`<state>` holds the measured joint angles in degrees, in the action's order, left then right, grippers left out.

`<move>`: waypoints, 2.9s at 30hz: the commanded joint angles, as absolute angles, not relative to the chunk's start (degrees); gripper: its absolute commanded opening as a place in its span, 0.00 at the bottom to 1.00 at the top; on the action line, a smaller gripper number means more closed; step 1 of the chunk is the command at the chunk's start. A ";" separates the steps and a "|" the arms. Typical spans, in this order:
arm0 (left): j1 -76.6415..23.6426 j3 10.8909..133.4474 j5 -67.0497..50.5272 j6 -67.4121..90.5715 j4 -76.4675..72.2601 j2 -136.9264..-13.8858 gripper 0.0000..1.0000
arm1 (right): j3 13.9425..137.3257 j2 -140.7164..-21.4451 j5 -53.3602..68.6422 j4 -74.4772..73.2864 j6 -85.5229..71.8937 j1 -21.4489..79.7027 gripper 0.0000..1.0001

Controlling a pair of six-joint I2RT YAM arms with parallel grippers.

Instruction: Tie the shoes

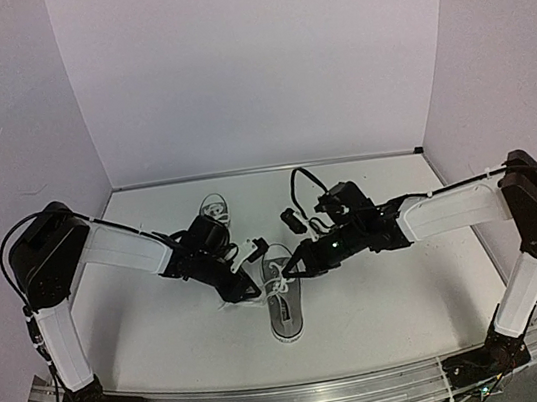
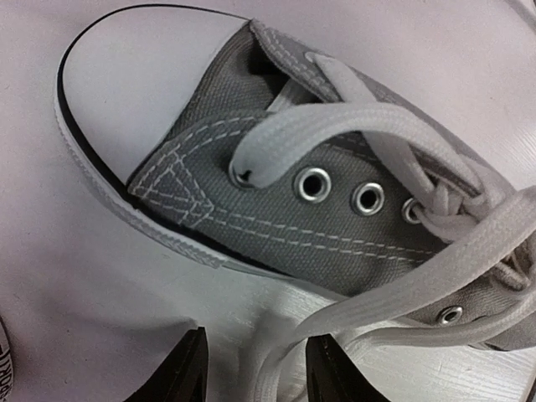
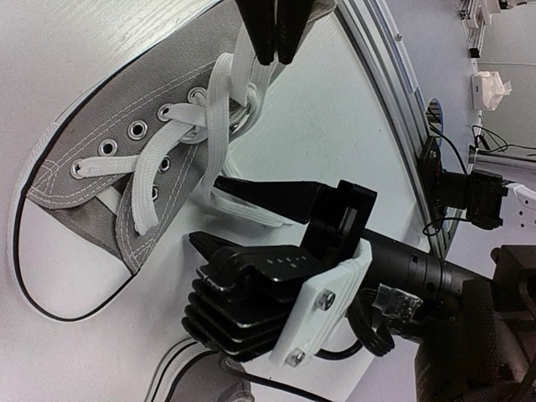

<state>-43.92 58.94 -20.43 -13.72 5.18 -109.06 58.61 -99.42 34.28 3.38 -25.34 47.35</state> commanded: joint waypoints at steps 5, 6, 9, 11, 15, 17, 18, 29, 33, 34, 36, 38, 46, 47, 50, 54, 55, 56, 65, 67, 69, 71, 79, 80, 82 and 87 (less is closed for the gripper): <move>-43.97 62.93 -10.55 -13.04 11.52 -108.61 0.38 | 60.56 -99.05 33.82 3.78 -24.76 47.69 0.00; -43.95 62.98 -9.31 -13.03 12.08 -108.52 0.38 | 60.60 -99.14 33.83 3.78 -24.76 47.66 0.00; -43.95 63.30 -5.93 -13.31 13.71 -108.26 0.36 | 60.64 -99.21 33.75 3.78 -24.74 47.66 0.00; -43.94 63.43 -4.83 -13.53 14.34 -108.19 0.34 | 60.73 -99.33 33.81 3.79 -24.76 47.69 0.00; -43.94 63.58 -3.75 -13.57 15.31 -108.16 0.27 | 61.00 -99.60 33.85 3.78 -24.75 47.71 0.00; -43.95 63.47 -3.36 -13.46 15.68 -107.70 0.20 | 61.16 -99.67 33.92 3.78 -24.70 47.72 0.00; -44.03 63.07 -3.08 -13.30 15.42 -106.99 0.15 | 61.25 -99.67 33.92 3.78 -24.66 47.66 0.00; -45.98 56.01 -9.49 -7.39 14.62 -90.96 0.00 | 62.66 -99.78 33.48 3.78 -24.51 47.71 0.00; -48.78 57.26 -6.25 -4.03 20.51 -91.40 0.00 | 62.93 -99.39 32.90 3.64 -24.36 47.49 0.00; -49.55 57.37 -5.48 -3.29 21.82 -91.56 0.00 | 62.93 -99.20 32.73 3.61 -24.38 47.35 0.00; -50.61 56.93 -4.41 -1.84 23.28 -91.70 0.00 | 62.73 -98.92 32.61 3.60 -24.33 46.98 0.00; -51.39 56.39 -3.89 -0.91 24.30 -91.58 0.00 | 62.55 -98.67 32.53 3.55 -24.21 46.65 0.00; -58.57 55.40 -10.06 -3.51 29.48 -88.86 0.00 | 62.68 -98.95 32.61 3.37 -23.79 46.10 0.00; -59.53 55.66 -10.98 -3.86 29.93 -88.80 0.00 | 62.76 -99.04 32.62 3.35 -23.72 46.05 0.00; -62.44 57.14 -13.83 -5.39 29.17 -89.25 0.00 | 63.02 -99.28 32.69 3.34 -23.39 45.99 0.00; -64.15 59.71 -17.20 -7.70 24.64 -92.09 0.00 | 63.19 -99.32 32.78 3.35 -23.25 46.00 0.00; -64.40 60.59 -18.08 -8.24 23.31 -93.16 0.00 | 63.18 -99.26 32.78 3.35 -23.19 46.00 0.00; -64.64 61.64 -19.15 -8.99 22.11 -94.18 0.00 | 63.15 -99.19 32.78 3.36 -23.09 45.97 0.00; -64.76 68.37 -24.40 -10.50 5.71 -104.22 0.04 | 63.52 -98.87 33.57 3.42 -22.79 45.93 0.00; -64.76 69.43 -23.92 -10.69 1.82 -106.15 0.08 | 63.63 -98.75 33.66 3.37 -22.83 45.95 0.00; -64.77 70.04 -22.43 -10.50 -1.54 -107.52 0.09 | 63.69 -98.71 33.66 3.42 -22.88 45.91 0.00; -64.78 70.62 -22.09 -10.26 -3.58 -108.69 0.09 | 63.73 -98.65 33.75 3.40 -22.94 45.97 0.00; -64.78 67.08 -25.37 -11.23 -3.02 -104.71 0.06 | 63.50 -98.43 34.12 3.36 -22.99 45.99 0.00; -64.78 66.25 -24.54 -11.42 -2.84 -103.93 0.06 | 63.44 -98.49 34.06 3.34 -22.89 46.00 0.00; -64.78 65.00 -22.61 -11.39 -2.83 -102.52 0.06 | 63.27 -98.61 33.78 3.34 -22.71 45.98 0.00; -64.81 63.01 -18.16 -7.14 -10.09 -102.02 0.07 | 63.31 -98.61 33.45 3.22 -22.53 45.91 0.00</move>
